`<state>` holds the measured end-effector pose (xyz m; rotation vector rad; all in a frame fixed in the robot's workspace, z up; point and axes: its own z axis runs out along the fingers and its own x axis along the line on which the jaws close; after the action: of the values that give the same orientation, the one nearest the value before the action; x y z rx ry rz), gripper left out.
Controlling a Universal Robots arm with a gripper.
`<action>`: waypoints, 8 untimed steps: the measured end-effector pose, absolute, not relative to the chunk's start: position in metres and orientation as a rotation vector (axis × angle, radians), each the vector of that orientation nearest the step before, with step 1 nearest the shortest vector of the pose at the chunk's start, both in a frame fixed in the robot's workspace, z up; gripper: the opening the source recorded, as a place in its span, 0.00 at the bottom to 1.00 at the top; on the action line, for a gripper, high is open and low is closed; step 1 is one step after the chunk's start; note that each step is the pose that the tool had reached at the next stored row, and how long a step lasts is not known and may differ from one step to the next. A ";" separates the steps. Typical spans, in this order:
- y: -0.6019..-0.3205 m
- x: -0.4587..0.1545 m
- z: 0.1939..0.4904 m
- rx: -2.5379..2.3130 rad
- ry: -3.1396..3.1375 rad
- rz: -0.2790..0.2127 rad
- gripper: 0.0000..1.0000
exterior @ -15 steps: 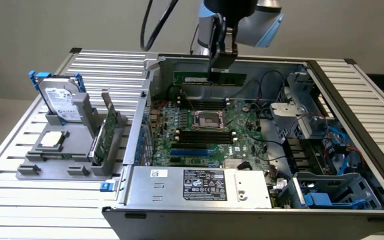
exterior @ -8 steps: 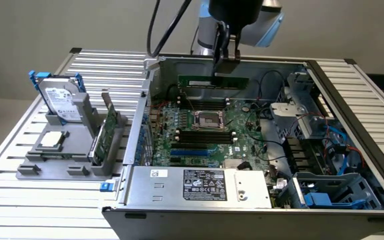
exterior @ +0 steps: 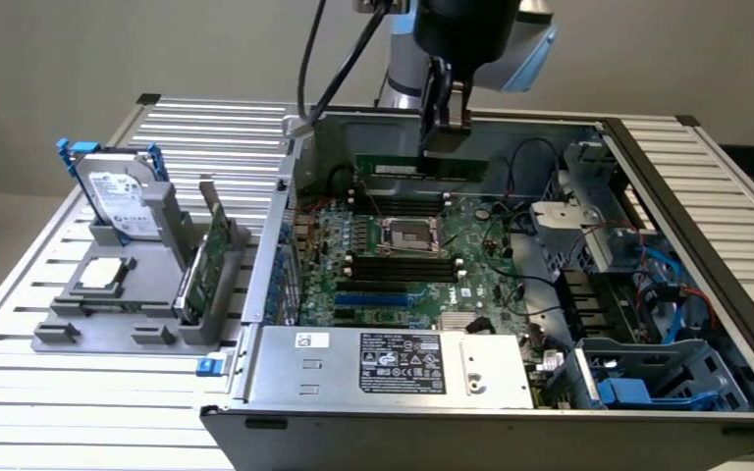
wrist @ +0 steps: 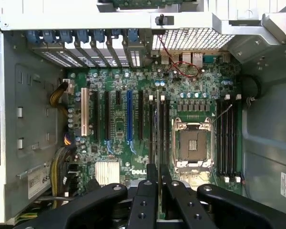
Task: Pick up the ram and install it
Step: 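Pick up the ram and move it above insertion slot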
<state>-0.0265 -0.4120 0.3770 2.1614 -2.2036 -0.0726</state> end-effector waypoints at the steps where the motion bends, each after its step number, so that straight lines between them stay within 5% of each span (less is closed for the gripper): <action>1: -0.411 -0.026 0.375 2.159 -2.206 -0.073 0.14; 8: -0.403 -0.024 0.362 2.142 -2.223 -0.073 0.14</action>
<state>-0.0245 -0.4029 0.3624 2.1421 -2.2229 -0.0734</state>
